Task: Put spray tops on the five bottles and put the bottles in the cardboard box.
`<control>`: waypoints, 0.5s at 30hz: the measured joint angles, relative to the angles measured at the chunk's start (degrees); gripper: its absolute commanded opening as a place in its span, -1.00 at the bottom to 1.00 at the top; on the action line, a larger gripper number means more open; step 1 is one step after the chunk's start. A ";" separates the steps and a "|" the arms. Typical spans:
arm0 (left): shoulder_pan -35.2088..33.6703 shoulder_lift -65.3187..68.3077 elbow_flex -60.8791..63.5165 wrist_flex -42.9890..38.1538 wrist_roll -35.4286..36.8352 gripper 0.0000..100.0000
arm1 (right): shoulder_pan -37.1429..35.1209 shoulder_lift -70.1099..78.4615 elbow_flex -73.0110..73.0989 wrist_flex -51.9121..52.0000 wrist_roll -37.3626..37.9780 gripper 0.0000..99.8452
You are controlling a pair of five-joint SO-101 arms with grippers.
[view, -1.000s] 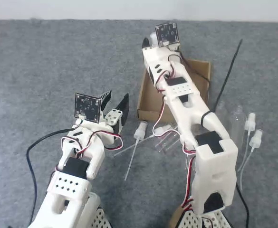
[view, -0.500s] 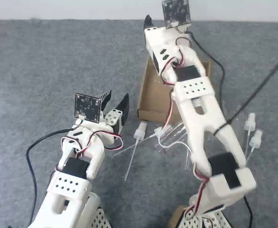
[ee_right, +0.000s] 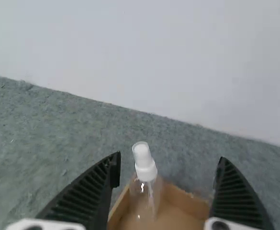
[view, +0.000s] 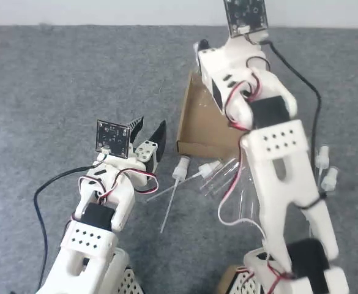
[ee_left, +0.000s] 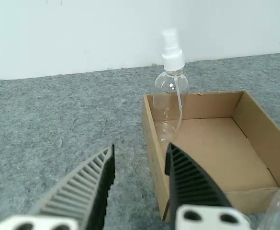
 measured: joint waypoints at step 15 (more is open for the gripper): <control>0.00 0.00 0.00 0.00 0.00 -0.69 | 0.53 -23.12 11.25 32.18 0.09 -0.46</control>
